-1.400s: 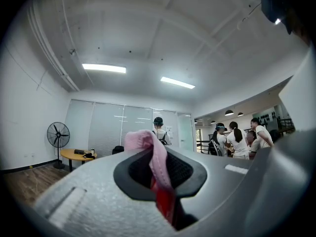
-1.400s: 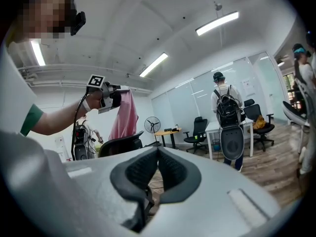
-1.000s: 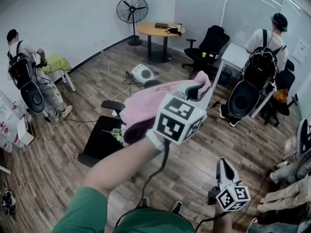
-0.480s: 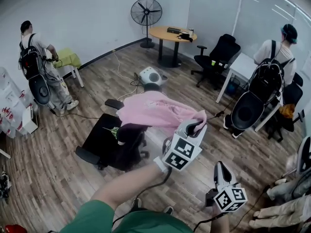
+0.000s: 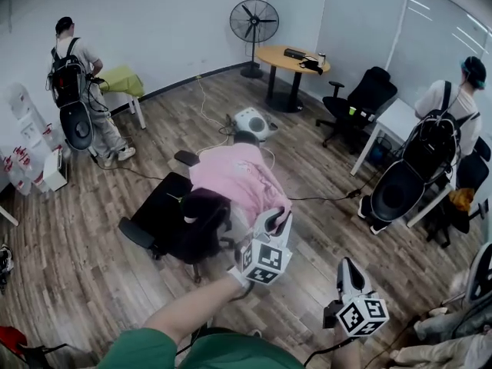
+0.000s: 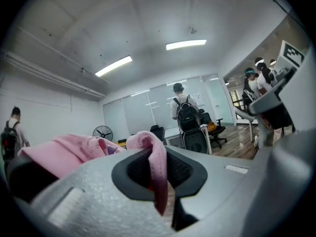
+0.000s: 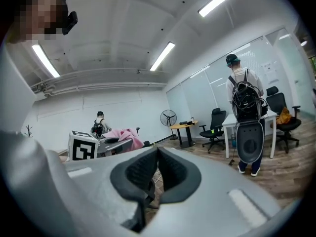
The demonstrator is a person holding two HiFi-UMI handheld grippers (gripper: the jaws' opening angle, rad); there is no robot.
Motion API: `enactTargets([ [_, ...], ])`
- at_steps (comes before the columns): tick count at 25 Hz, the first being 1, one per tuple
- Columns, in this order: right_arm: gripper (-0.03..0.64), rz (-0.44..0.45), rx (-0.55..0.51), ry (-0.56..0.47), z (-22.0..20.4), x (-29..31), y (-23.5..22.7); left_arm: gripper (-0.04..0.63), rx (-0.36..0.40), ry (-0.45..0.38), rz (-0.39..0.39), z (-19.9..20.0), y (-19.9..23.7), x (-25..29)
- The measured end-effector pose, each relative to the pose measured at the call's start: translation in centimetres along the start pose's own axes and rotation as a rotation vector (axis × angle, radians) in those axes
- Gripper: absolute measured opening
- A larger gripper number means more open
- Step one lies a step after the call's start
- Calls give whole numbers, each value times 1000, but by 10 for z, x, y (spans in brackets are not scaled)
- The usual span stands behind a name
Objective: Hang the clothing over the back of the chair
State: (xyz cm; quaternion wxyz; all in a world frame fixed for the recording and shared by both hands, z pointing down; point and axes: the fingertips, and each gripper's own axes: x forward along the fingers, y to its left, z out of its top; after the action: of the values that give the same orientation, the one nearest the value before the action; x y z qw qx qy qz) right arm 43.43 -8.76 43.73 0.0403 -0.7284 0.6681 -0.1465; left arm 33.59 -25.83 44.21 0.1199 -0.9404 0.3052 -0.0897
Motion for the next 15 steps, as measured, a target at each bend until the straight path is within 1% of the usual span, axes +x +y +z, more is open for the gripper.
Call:
enactTargets([
  [3,3,34,-1,12,-2,4,-2,29,86,0,29,-4,-6,-5],
  [5,3,55,0,20,-2,6,-3,30,123,-8,33,-2,-14,-5],
  [6,3,63,3,23,-2,6,-5,42,132,-11,33,-1,-17,-4],
  [7,3,70,6,24,-3,6,-7,91,134,-12,33,0,-20,-3],
  [8,3,75,8,25,-3,6,-9,157,131,-10,34,0,-22,-2],
  [9,3,78,11,25,-4,5,-11,186,127,-6,36,-1,-23,-1],
  [13,3,81,21,22,-5,-1,-20,229,138,21,49,-3,-27,0],
  [15,3,82,28,19,-6,-4,-24,233,180,47,48,-7,-30,1],
])
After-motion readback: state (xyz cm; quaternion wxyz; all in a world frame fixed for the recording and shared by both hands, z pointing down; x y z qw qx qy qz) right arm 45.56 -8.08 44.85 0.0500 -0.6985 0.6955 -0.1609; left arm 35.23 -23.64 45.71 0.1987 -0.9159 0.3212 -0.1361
